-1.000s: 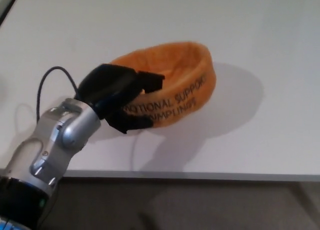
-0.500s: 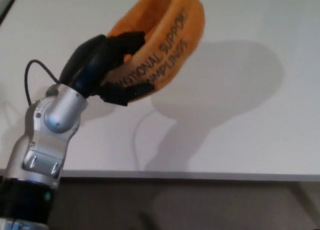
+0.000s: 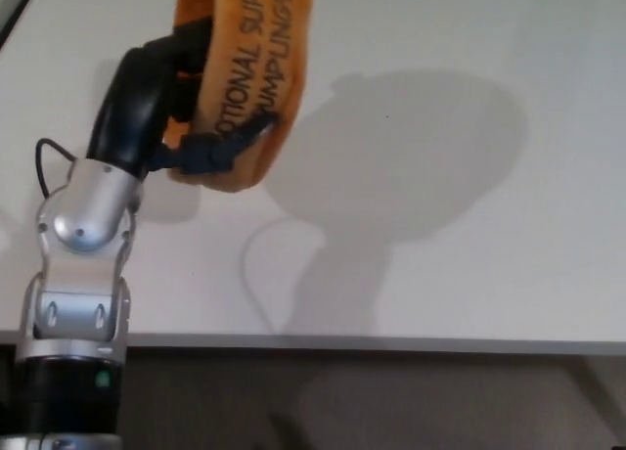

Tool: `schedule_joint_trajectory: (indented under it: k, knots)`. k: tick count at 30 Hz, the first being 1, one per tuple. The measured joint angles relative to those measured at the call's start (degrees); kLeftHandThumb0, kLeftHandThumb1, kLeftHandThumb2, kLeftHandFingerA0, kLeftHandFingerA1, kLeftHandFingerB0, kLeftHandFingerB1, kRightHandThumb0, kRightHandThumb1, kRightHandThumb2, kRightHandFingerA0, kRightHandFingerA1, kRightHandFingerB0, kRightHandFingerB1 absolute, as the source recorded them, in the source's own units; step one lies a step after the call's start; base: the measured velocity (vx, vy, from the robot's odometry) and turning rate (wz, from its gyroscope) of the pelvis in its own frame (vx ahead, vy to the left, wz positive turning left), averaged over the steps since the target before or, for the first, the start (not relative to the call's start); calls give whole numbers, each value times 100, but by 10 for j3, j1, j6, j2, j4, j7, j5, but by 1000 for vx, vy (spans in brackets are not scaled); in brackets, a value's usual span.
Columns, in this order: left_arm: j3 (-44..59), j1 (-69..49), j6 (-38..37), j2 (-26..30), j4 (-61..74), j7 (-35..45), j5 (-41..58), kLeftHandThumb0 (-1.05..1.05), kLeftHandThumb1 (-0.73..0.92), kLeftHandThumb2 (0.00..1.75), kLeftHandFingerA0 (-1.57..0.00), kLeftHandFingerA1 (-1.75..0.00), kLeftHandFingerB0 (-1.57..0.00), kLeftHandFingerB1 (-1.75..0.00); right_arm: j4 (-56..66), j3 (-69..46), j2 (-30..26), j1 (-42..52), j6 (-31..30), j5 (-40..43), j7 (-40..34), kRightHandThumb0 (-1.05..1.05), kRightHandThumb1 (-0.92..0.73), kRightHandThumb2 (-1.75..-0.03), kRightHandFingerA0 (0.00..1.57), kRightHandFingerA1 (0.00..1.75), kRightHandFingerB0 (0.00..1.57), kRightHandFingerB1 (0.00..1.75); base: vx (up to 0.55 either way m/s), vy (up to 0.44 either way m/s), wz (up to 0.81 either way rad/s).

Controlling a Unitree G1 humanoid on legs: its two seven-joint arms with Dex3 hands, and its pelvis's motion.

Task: A soft plate is kept in the center of the table close to the robot and the robot uses its left hand to pick up the plate, turns it upside down and places it back on the table

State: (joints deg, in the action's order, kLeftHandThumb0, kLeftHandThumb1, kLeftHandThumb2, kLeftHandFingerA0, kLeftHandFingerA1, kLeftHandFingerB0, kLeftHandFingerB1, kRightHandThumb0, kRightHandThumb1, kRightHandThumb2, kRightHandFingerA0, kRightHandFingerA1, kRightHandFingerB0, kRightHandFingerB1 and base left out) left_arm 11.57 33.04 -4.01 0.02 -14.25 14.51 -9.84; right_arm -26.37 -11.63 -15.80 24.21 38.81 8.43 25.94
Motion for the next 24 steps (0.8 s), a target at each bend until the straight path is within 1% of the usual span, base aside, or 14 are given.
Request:
schedule_joint_trajectory:
  k: [1, 6, 7, 13, 14, 15, 16, 17, 19, 20, 21, 22, 23, 24]
  knots:
    - [10, 0, 7, -3, 0, 2, 11, -23, 52, 78, -99, -175, -73, -175, 0, 0, 0, 0, 0, 0, 0, -62, -72, -105, 43, 59, 28, 49, 0, 0, 0]
    - [50, 0, 36, -19, 0, 2, 58, -23, 57, 68, -96, -175, -69, -175, 0, 0, 0, 0, 0, -1, 0, -66, -72, -105, 44, 59, 29, 49, 0, 0, 0]
    - [60, 0, 43, -23, 0, 2, 68, -23, 61, 66, -94, -175, -62, -175, 0, 0, 0, 0, 0, -1, 0, -64, -87, -67, 50, 48, 36, 33, 0, 0, 0]
    - [120, 0, 84, -55, 0, -14, 129, -22, 71, 61, -88, -175, -43, -175, 0, 0, 0, 0, 0, -1, 0, -65, -87, -67, 49, 46, 35, 32, 0, 0, 0]
    - [130, 0, 90, -60, 0, -19, 138, -20, 71, 65, -87, -175, -40, -175, 0, 0, 0, 0, 0, -1, 0, -67, -72, -104, 44, 58, 30, 49, 0, 0, 0]
    - [141, 0, 96, -66, 0, -24, 148, -20, 70, 68, -88, -175, -34, -120, 0, 0, 0, -1, 0, -1, 0, -63, -88, -67, 50, 46, 36, 33, 0, 0, 0]
    - [152, 0, 103, -72, 0, -30, 158, -20, 70, 68, -88, -175, -34, -120, 0, 0, 0, -1, 0, -1, 0, -63, -88, -67, 50, 46, 36, 33, 0, 0, 0]
    - [162, 0, 109, -77, 0, -35, 167, -20, 68, 68, -90, -175, -44, -81, 0, 0, 0, -1, 0, -1, 0, -63, -88, -66, 51, 46, 36, 32, 0, 0, 0]
    - [183, 1, 121, -88, 0, -48, 185, -21, 70, 70, -93, -175, -40, -73, 0, 0, 0, -1, 0, -2, 0, -62, -88, -67, 50, 46, 36, 33, 0, 0, 0]
    - [193, 2, 127, -94, 0, -55, 194, -23, 73, 67, -93, -175, -36, -87, 0, 0, 0, -1, 0, -2, 0, -62, -88, -67, 50, 46, 36, 33, 0, 0, 0]
    - [205, 2, 134, -100, 0, -64, 205, -27, 75, 72, -97, -175, -23, -61, 0, 0, 0, -1, 0, -2, 0, -63, -87, -66, 50, 47, 36, 33, 0, 0, 0]
    - [213, 3, 139, -104, 0, -71, 213, -27, 75, 72, -97, -175, -23, -61, 0, 0, 0, -1, 0, -2, 0, -63, -87, -66, 50, 47, 36, 33, 0, 0, 0]
    - [223, 4, 145, -110, 0, -79, 221, -26, 74, 71, -99, -175, -17, -45, 0, 0, 0, -1, 0, -2, 0, -64, -87, -66, 50, 47, 36, 33, 0, 0, 0]
    - [235, 5, 152, -116, 0, -89, 231, -26, 74, 70, -98, -175, -17, -40, 0, 0, 0, -1, 0, -3, 0, -65, -71, -105, 44, 59, 29, 49, 0, 0, 0]
